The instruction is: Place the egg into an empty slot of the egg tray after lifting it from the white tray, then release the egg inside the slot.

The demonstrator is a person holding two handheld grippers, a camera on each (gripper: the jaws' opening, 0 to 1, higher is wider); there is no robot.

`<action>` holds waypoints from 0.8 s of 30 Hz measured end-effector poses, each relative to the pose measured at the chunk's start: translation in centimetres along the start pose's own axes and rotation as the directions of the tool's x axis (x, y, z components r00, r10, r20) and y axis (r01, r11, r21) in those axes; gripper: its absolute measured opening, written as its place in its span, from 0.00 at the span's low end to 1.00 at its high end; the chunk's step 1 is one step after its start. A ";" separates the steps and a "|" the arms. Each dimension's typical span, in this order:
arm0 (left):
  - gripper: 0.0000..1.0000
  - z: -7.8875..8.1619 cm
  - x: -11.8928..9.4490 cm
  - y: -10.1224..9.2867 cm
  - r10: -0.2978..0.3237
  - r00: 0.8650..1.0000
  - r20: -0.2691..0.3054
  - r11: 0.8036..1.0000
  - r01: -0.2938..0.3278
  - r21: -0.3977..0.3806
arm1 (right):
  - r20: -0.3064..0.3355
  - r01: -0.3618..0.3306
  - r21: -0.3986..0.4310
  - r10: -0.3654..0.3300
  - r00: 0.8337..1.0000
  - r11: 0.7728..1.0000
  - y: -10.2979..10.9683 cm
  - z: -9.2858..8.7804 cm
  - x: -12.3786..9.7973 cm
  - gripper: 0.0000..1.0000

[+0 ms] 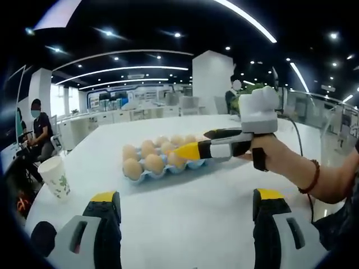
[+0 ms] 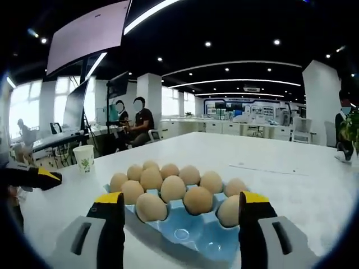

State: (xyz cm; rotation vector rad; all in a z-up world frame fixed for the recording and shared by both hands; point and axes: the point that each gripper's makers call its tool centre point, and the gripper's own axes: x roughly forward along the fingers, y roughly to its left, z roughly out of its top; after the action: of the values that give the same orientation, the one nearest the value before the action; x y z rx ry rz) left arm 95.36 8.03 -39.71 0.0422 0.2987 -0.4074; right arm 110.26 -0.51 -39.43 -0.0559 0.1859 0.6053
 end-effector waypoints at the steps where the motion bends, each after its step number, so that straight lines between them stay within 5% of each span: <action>1: 1.00 0.0 0.0 -0.1 -0.001 1.000 0.001 1.000 0.001 0.003 | 0.002 0.006 0.001 -0.006 1.000 1.000 -0.2 0.0 -0.1 0.88; 24: 1.00 0.5 0.2 -1.2 -0.018 1.000 0.018 1.000 0.018 0.007 | -0.023 0.080 0.012 -0.080 0.997 0.997 -4.8 -0.6 -3.5 0.93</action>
State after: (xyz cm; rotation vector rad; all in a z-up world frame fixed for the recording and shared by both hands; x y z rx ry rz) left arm 95.25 6.80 -39.26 0.0420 0.2801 -0.4261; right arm 110.06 -6.44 -39.33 -0.0571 0.2089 0.5239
